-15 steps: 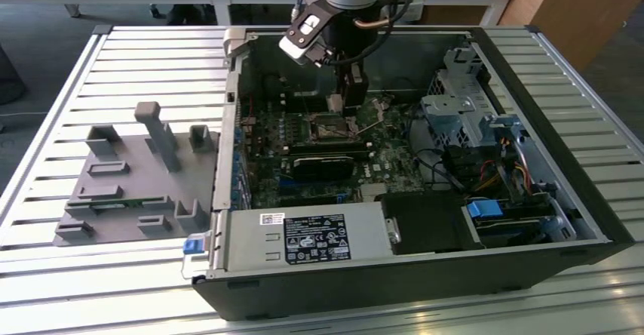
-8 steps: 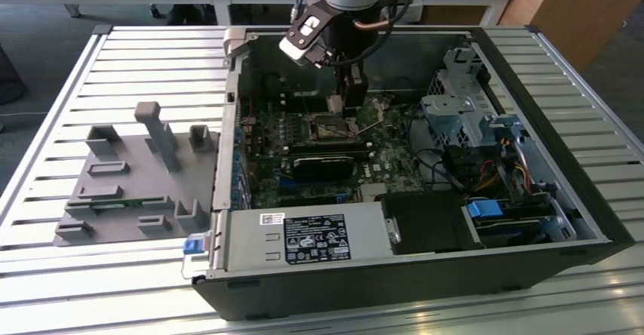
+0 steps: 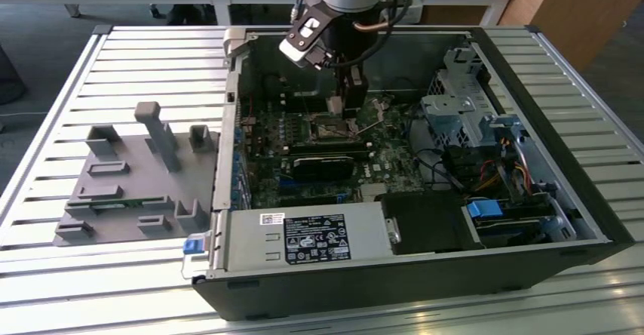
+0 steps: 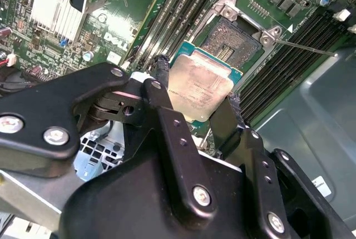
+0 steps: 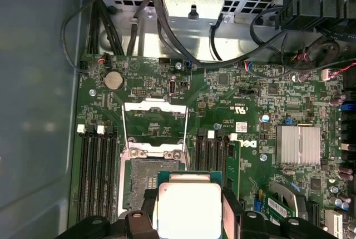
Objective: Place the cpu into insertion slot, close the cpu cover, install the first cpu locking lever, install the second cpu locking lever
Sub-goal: 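Place the cpu into insertion slot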
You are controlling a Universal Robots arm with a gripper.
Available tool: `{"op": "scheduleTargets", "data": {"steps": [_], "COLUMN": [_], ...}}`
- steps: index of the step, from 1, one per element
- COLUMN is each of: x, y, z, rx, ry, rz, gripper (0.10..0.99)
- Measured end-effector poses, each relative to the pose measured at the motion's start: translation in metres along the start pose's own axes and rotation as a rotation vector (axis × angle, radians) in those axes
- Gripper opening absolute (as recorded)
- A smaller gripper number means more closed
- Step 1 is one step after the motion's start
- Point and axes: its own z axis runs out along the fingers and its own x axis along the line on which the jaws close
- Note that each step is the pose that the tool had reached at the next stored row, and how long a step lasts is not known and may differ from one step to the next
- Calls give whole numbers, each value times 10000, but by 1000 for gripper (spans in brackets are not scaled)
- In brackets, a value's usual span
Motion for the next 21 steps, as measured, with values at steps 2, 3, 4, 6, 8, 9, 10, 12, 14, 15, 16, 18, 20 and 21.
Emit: {"op": "scheduleTargets", "data": {"steps": [2,3,4,6,8,9,10,12,14,15,16,18,20,21], "x": [0,0,0,2,3,4,7,7,7,8,10,22,43,58], "y": [0,-1,-1,-1,-1,-1,-2,-2,-2,-3,-3,-5,-7,-8], "z": [6,9,11,15,21,23,26,30,37,43,52,79,113,131], "rx": [0,0,1,1,0,1,2,3,2,5,7,9,9,8], "ry": [-4,-5,-6,-7,-10,-14,-24,-30,-28,-29,-29,-31,-31,-29], "rz": [-1,-1,-1,0,-1,-1,-1,-2,-2,-2,-3,-2,-2,-2], "gripper": [541,541,541,541,541,541,541,541,541,541,541,541,541,541]}}
